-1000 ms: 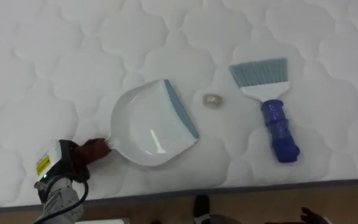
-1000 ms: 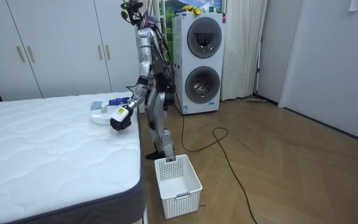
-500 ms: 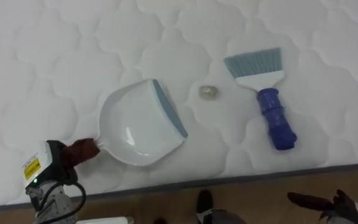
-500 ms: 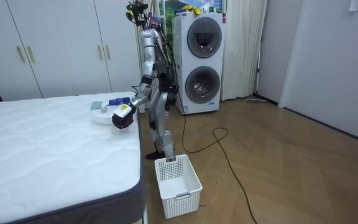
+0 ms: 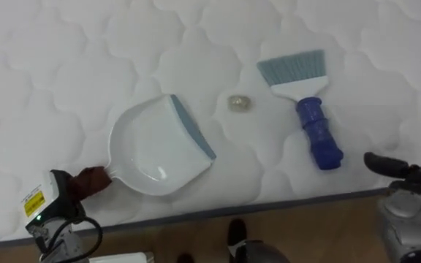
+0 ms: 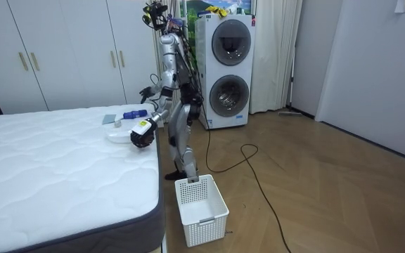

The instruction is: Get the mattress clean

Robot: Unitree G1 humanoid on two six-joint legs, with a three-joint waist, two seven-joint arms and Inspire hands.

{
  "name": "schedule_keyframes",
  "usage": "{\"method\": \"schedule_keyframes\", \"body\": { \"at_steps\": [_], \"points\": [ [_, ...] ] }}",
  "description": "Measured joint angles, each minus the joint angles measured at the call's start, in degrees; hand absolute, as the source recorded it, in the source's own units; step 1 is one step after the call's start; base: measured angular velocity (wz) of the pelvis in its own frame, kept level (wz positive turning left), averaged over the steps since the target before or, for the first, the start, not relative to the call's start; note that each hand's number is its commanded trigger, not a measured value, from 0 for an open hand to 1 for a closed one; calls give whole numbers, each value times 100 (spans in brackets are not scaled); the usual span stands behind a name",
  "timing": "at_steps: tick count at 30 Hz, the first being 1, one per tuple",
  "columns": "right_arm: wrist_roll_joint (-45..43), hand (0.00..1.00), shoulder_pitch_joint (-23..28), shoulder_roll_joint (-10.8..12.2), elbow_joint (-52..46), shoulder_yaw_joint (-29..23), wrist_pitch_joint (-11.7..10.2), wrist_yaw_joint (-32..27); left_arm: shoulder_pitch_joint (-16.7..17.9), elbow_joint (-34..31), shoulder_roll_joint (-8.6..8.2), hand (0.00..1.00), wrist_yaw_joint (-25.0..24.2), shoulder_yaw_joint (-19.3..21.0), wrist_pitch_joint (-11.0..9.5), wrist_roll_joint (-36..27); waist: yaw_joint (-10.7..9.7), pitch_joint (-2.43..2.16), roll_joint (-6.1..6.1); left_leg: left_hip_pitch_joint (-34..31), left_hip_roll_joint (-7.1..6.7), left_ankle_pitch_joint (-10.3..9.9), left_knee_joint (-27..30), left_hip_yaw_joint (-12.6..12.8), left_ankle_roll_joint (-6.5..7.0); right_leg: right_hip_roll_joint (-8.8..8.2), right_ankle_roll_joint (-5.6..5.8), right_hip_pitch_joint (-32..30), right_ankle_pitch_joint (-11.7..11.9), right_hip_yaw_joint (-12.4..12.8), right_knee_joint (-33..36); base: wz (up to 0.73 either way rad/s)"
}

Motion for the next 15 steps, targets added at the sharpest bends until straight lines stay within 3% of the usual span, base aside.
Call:
{"method": "schedule_keyframes", "body": {
  "at_steps": [6, 15],
  "points": [
    [-448, 0, -217, -9, -211, 124, -20, -572, -48, 0, 35, 100, -118, -90, 55, 0, 17, 11, -34, -12, 8, 0, 9, 1, 1, 0, -15, 2, 9, -4, -10, 0],
    [-770, 0, -288, -9, -451, 429, -34, -751, -131, -13, 178, 100, -355, -277, 77, 18, 35, 26, -54, -48, 78, -42, 157, 4, 31, -37, -9, 1, -12, -115, -5, 1]
  ]
}}
